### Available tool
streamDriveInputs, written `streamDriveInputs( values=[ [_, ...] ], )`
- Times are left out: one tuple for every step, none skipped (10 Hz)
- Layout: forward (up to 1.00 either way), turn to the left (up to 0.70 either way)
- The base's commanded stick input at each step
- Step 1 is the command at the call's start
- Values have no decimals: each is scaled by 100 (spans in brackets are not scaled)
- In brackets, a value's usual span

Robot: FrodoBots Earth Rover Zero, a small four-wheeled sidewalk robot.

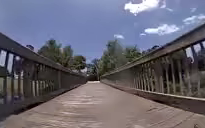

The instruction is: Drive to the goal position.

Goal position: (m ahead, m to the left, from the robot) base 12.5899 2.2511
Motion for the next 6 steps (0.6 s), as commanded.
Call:
streamDriveInputs(
  values=[
    [85,0],
    [85,0],
    [85,0],
    [85,0],
    [85,0],
    [85,0]
  ],
)
